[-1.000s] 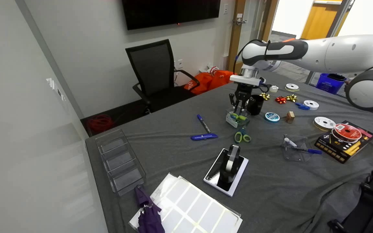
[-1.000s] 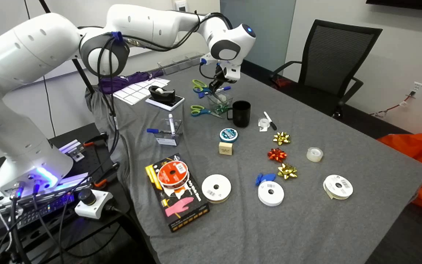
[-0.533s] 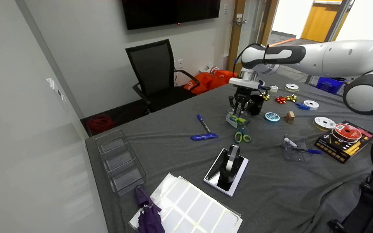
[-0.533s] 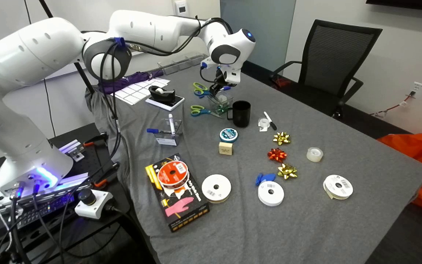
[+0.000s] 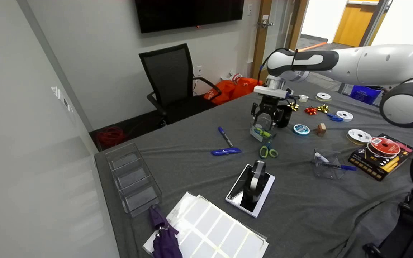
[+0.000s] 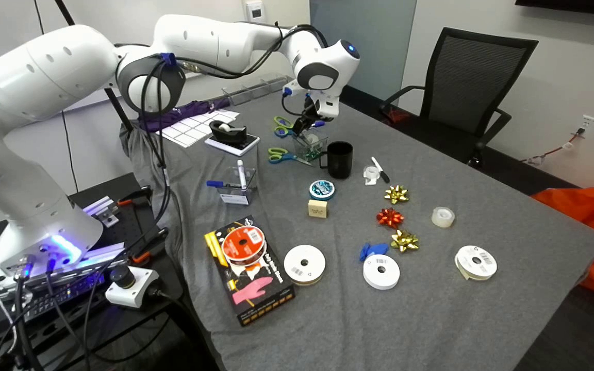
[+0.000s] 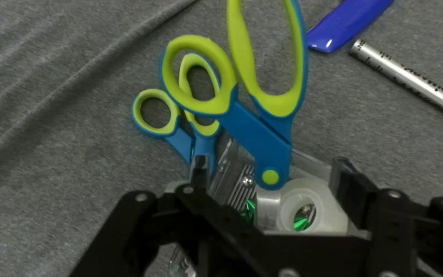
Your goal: Put the right scissors in the bowl furthest from you
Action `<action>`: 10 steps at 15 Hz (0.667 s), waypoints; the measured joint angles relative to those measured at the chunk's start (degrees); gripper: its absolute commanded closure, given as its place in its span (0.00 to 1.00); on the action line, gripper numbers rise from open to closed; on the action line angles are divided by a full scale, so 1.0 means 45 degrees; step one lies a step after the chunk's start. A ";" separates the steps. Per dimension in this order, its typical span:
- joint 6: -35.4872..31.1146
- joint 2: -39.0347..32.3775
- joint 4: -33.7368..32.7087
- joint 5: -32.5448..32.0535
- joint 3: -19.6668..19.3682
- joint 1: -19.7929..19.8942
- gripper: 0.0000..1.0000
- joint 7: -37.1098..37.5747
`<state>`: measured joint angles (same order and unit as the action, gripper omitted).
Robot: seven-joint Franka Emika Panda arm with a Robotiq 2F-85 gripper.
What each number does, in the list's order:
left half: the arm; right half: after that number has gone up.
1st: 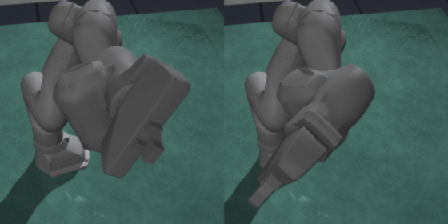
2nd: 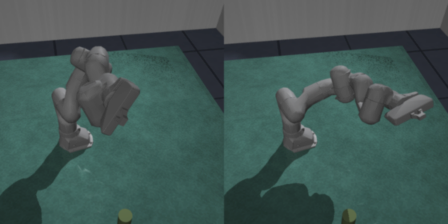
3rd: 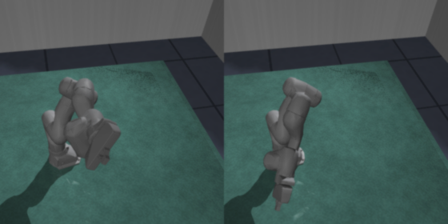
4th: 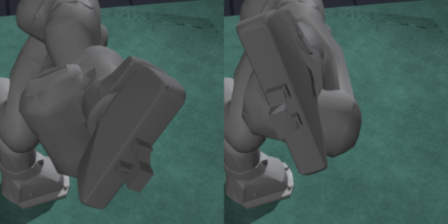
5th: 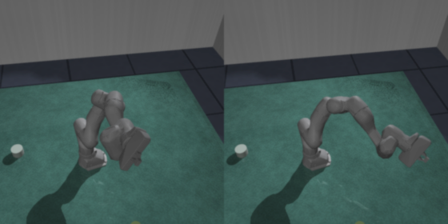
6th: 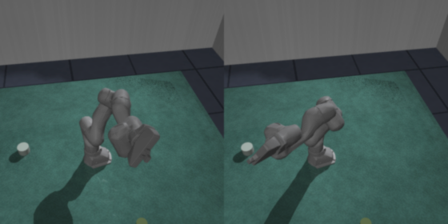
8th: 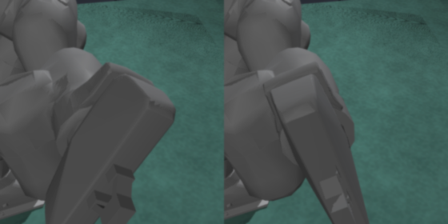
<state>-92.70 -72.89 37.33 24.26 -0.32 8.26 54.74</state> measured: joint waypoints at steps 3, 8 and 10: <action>0.0005 0.0000 -0.0081 0.0000 0.0000 -0.0003 0.00 -0.0009; 0.0105 0.0184 -0.0472 -0.0211 -0.0009 -0.0071 0.00 -0.0401; 0.0121 0.0427 -0.0566 -0.0598 -0.0045 -0.0152 0.00 -0.0820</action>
<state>-92.16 -70.96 34.78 21.57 -0.52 7.57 51.04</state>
